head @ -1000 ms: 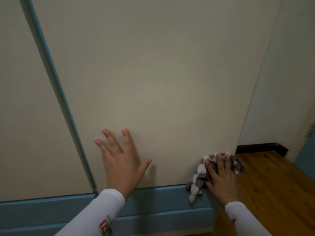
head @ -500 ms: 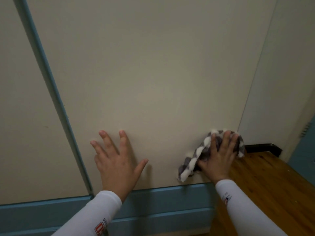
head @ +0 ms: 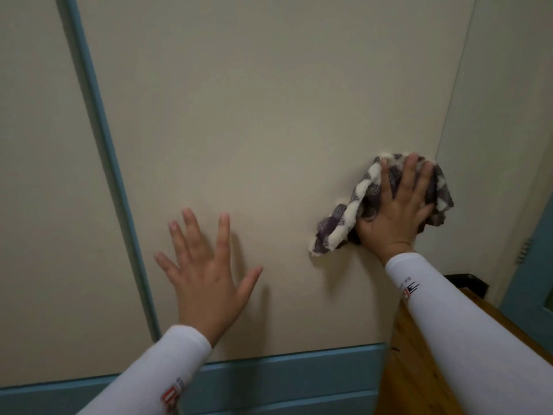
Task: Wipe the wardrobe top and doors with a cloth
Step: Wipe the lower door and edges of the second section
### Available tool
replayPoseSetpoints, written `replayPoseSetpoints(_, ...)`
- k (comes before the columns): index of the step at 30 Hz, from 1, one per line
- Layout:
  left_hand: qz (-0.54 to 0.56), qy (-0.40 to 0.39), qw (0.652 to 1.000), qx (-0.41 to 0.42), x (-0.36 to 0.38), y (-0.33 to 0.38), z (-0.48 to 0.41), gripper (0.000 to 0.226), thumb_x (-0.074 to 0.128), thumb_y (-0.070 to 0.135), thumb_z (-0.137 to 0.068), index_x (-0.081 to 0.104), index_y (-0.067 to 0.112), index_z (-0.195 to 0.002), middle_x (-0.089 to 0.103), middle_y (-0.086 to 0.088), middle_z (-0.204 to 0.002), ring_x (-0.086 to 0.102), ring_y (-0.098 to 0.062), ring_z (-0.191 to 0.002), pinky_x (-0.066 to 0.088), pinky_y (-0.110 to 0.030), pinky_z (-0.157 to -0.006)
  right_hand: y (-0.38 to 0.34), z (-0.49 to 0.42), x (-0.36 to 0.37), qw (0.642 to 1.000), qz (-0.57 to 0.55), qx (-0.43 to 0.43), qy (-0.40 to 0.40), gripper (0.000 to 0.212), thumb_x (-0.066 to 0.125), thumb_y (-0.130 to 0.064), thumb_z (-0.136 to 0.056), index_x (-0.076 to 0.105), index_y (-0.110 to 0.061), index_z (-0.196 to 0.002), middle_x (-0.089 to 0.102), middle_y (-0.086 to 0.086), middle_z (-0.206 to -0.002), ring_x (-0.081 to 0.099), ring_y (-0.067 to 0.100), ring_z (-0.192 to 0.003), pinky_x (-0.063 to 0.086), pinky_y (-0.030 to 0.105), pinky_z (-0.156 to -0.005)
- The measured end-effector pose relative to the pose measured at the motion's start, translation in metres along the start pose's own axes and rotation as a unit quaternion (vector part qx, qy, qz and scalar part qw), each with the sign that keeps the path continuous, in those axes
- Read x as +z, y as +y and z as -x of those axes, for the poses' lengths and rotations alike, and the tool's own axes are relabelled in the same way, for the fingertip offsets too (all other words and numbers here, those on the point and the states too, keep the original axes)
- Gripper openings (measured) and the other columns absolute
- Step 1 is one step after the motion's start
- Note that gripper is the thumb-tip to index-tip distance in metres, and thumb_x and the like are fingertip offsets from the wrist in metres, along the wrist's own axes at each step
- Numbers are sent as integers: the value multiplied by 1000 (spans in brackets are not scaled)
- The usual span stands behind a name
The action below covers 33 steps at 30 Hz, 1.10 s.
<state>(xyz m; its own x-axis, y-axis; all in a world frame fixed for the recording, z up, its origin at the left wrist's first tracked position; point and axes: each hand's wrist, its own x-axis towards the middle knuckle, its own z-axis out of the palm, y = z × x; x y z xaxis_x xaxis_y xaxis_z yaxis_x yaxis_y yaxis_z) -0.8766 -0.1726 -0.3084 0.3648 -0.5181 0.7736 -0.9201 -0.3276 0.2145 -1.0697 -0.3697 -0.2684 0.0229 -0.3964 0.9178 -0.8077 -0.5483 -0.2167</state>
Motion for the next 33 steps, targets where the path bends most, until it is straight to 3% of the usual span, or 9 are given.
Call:
replayPoseSetpoints(5, -2, 78, 994, 71, -36, 11, -67, 84, 38, 64, -73, 24, 20, -143, 16, -27, -149, 13, -49, -135, 15, -76, -92, -25, -53, -14, 998, -7, 54, 14, 84, 38, -66, -76, 2, -35, -146, 10, 17, -155, 4, 42, -140, 10, 79, -90)
replayPoseSetpoints(9, 9, 101, 991, 85, -50, 8, -95, 81, 38, 61, -76, 30, 16, -143, 17, -27, -149, 13, -48, -136, 14, -73, -95, -50, -82, -24, 995, -20, 92, 23, 86, 36, -68, -74, 9, -33, -148, 4, 14, -156, -1, 39, -141, 5, 79, -92)
replayPoseSetpoints(12, 35, 107, 991, 74, -52, 8, -105, 79, 38, 58, -77, 30, 14, -142, 16, -27, -149, 12, -47, -136, 13, -71, -98, -82, -86, -26, 998, -23, 50, 20, 89, 35, -69, -69, 14, -33, -147, 7, 15, -156, 0, 40, -141, 0, 78, -92)
replayPoseSetpoints(19, 90, 169, 973, 126, -56, 20, -124, 73, 41, 55, -80, 36, 13, -139, 22, -27, -147, 14, -45, -136, 11, -65, -101, -143, -86, -25, 995, -20, -93, 26, 85, 34, -71, -68, 13, -36, -144, 16, 13, -155, 7, 39, -141, 22, 73, -88)
replayPoseSetpoints(25, 127, 223, 956, 140, -90, 45, -181, 51, 43, 40, -84, 52, 16, -129, 34, -23, -144, 17, -44, -136, 8, -62, -103, -164, -142, -43, 995, -24, -89, 45, 81, 31, -69, -71, 17, -34, -143, 19, 11, -154, 11, 39, -140, 19, 73, -90)
replayPoseSetpoints(29, 108, 233, 954, 157, -115, 52, -222, 47, 42, 38, -86, 56, 15, -125, 36, -22, -143, 18, -43, -136, 9, -60, -104, -169, -182, -59, 995, -26, -86, 50, 81, 30, -71, -73, 25, -32, -144, 23, 14, -152, 15, 39, -139, 23, 70, -89)
replayPoseSetpoints(33, 114, 233, 951, 168, -146, 61, -274, 46, 46, 39, -85, 58, 15, -122, 37, -21, -143, 17, -39, -137, 9, -57, -107, -179, -231, -77, 996, -18, -72, 52, 80, 32, -71, -73, 21, -33, -143, 23, 14, -152, 15, 38, -139, 24, 69, -89)
